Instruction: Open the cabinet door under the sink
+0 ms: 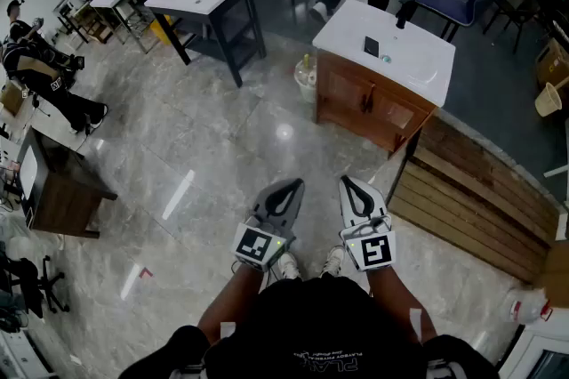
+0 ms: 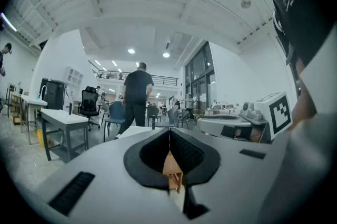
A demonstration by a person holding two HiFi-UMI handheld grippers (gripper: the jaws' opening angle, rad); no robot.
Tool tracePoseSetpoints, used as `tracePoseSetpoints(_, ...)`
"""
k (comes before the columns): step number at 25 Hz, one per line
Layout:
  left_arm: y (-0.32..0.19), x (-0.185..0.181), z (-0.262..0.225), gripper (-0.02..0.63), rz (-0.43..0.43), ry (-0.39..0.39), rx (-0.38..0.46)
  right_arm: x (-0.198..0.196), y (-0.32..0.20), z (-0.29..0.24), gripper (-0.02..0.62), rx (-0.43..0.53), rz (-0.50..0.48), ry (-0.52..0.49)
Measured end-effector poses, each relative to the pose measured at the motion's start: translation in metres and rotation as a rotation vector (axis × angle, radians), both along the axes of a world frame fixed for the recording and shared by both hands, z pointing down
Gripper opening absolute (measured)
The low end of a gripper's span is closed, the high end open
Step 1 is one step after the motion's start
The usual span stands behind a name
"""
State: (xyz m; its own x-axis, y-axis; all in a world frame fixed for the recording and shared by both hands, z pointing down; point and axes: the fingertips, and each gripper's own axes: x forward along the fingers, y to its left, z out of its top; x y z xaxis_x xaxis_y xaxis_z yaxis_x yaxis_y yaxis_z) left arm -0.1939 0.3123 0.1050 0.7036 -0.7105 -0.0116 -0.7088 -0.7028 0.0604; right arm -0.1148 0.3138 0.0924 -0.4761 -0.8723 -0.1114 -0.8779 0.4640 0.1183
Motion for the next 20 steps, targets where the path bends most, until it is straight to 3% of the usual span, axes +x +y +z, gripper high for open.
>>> tracePoseSetpoints(20, -0.007, 0.023, 0.015, 0.023, 0.012, -0.028, -0.027, 0.024, -0.002, -0.001, 0.023, -0.003, 0.027, 0.0)
